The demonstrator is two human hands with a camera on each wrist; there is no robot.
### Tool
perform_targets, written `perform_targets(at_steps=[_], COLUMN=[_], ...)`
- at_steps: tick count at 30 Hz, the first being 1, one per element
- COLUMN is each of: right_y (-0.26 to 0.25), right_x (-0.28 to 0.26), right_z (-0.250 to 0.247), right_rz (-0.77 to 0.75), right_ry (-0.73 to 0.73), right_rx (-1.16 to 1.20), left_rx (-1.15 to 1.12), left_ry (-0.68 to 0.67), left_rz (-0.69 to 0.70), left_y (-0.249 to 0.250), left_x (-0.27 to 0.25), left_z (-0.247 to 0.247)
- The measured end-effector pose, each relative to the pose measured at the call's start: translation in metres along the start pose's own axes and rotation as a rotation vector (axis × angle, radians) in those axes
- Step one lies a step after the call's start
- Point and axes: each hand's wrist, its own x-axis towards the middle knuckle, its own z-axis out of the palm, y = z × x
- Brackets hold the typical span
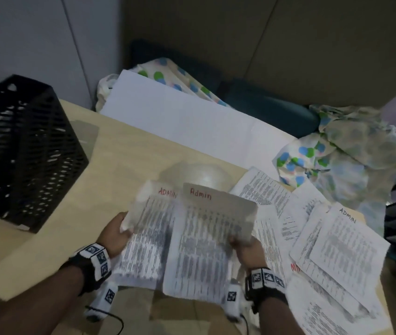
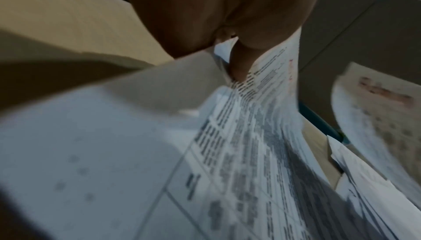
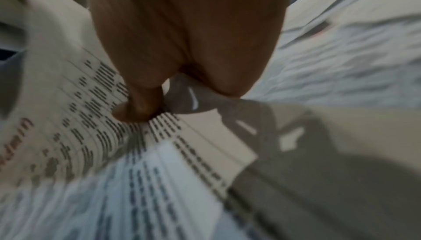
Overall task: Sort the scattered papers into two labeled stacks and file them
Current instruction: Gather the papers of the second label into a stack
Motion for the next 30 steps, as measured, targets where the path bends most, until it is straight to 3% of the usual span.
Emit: perform_targets(at_steps=[5,8,10,12,14,15,18,21,23,25,27,30], right_y=[-0.024,-0.028,-0.029,-0.018,0.012,0.03,0.068,0.065,0.06,0.059,0.061,0.063], right_x=[-0.002,-0.012,-0.016,-0.014,-0.005,-0.004,-0.007,-0.012,-0.011,-0.01,-0.01,-0.001], right_z=[0.067,0.084,0.077,0.056,0.028,0.014,0.0,0.011,0.011,0.004,-0.002,-0.003], right_rz=[-0.017,-0.01,-0.04,-0.037,-0.023,0.007,0.099,-0.038,-0.093,0.024,0.145,0.149], right_ry=[-0.158,-0.156,-0.122,0.011,0.217,0.247,0.118,0.012,0.077,0.194,0.187,0.116], right_rx=[-0.198,-0.102,0.01,0.103,-0.108,-0.294,-0.558,-0.654,-0.647,-0.589,-0.574,-0.528], left_rx=[-0.227,-0.098,0.095,0.142,0.164,0.17,0.118,0.058,0.08,0.101,0.134,0.15], left_ry=[-0.071,-0.104,-0.102,-0.098,-0.106,-0.117,-0.106,-0.105,-0.128,-0.143,-0.138,-0.079], left_rz=[-0.036,0.002,0.038,0.049,0.03,0.013,0.009,0.035,0.029,0.025,0.015,0.02], left_y=[0.008,0.012,0.011,0.008,0.01,0.011,0.027,0.036,0.028,0.016,0.002,0.002], left_x=[-0.01,-0.011,-0.011,-0.009,-0.009,-0.009,-0.02,-0.023,-0.015,-0.008,0.0,0.0], left_z=[0.017,0.025,0.026,0.025,0.023,0.023,0.021,0.023,0.023,0.02,0.019,0.021])
